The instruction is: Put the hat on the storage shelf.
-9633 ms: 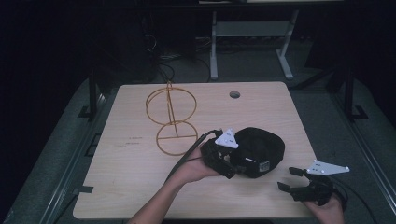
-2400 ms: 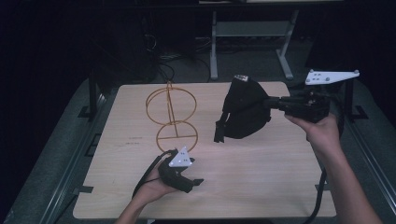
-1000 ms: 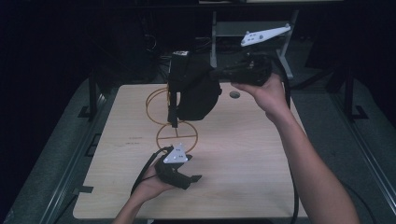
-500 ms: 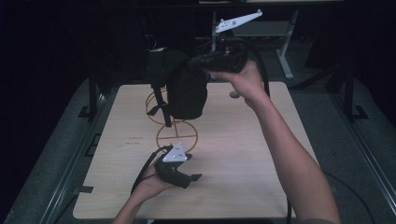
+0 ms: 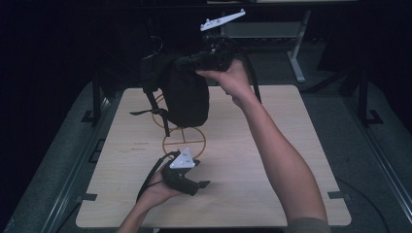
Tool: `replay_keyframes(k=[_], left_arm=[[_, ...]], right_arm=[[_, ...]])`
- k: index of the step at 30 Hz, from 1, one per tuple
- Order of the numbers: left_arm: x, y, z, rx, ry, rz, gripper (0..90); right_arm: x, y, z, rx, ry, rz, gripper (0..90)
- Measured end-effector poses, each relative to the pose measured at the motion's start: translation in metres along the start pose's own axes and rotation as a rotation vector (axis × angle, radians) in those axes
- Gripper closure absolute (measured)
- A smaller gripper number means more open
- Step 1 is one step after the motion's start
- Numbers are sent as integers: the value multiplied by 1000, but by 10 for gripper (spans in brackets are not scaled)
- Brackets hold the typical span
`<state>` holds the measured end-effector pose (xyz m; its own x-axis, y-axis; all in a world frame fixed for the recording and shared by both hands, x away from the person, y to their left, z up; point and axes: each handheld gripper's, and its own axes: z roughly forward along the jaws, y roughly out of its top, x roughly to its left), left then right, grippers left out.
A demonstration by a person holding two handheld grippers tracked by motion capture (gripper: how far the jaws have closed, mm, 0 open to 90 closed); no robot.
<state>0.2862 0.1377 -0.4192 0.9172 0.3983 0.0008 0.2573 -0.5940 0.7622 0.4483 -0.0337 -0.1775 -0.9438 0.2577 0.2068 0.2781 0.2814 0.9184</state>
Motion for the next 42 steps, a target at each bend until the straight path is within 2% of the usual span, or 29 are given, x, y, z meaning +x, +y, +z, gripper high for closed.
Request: replay_keyframes(k=[13,17,21,23,27,34,42], left_arm=[[-1,0,0,-14,-3,-3,234],[-1,0,0,-23,-6,-17,234],[-1,0,0,-17,-5,-11,235],[-1,0,0,-10,-3,0,234],[-1,0,-2,-13,-3,-8,234],[0,0,-2,-15,-1,-10,234],[1,-2,-4,-12,13,-10,234]], right_arm=[[-9,-3,40,31,17,45,874],[-10,-2,50,47,9,49,873],[-11,-2,60,48,-12,55,863],[-11,-2,67,53,-24,52,837],[-11,-3,79,98,-63,52,691],[-13,-8,78,136,-71,57,597],[-18,-17,63,142,-79,82,520]])
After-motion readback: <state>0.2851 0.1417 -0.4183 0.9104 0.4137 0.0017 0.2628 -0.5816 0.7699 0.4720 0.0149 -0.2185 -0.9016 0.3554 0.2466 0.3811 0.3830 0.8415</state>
